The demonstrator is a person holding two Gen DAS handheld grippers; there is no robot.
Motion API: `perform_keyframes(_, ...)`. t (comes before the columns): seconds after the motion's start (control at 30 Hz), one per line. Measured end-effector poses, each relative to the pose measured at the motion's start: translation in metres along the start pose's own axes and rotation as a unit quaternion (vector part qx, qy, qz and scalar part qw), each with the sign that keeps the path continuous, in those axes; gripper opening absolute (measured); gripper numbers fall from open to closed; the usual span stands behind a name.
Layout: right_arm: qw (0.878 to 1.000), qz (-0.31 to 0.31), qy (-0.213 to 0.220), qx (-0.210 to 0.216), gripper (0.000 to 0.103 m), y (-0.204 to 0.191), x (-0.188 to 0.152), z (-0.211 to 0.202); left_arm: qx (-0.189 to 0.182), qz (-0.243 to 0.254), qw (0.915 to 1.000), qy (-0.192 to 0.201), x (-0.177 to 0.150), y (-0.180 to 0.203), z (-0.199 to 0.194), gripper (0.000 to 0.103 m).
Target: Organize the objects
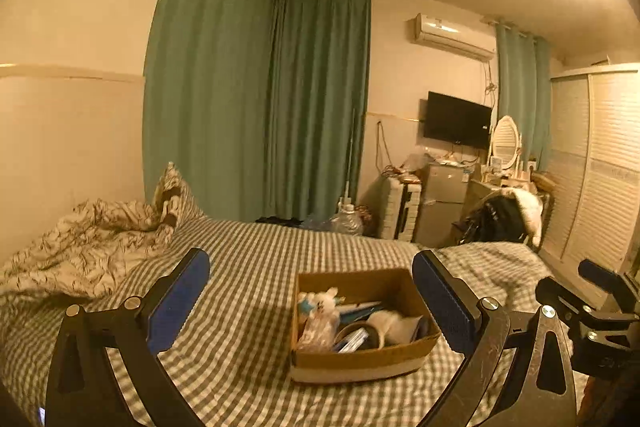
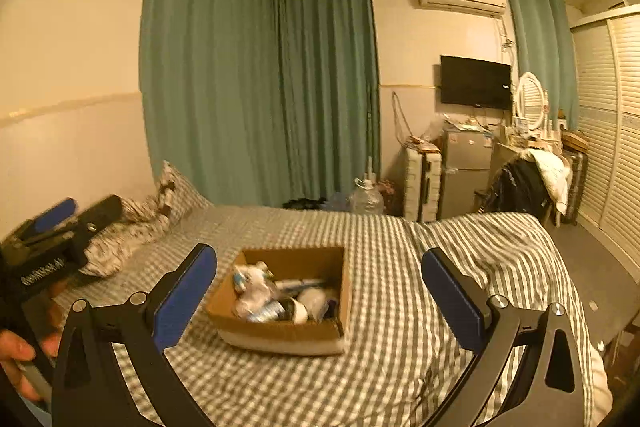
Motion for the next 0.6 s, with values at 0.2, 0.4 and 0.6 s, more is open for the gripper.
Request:
perform_keyframes(0.2,0.998,-0.04,0.019,-0.042,0.103,0.002,-0.031,0.037,0.011,0.031,0.999,-0.029,-0.045,-0.003,0.023,0.103)
perform_keyframes(0.4,0.998,-0.038,-0.004,-0.044,0.103,0.007,-0.048,0.057,0.002,0.04,0.9986,-0.034,-0.052,0.002,0.024,0.103)
perform_keyframes(0.6,0.999,-0.028,-0.009,-0.038,0.103,0.007,-0.051,0.059,0.001,0.043,0.9982,-0.041,-0.056,0.004,0.024,0.103)
Point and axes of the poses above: each gripper's, at about its wrist camera, not at the fingertips, and z roughly the way its jaws point, y to its right, x to its top, the point moved 10 cm from there along z, roughly the way its jaws point, and after that the axes turned 2 degrees about -z, right-handed, at the moved point
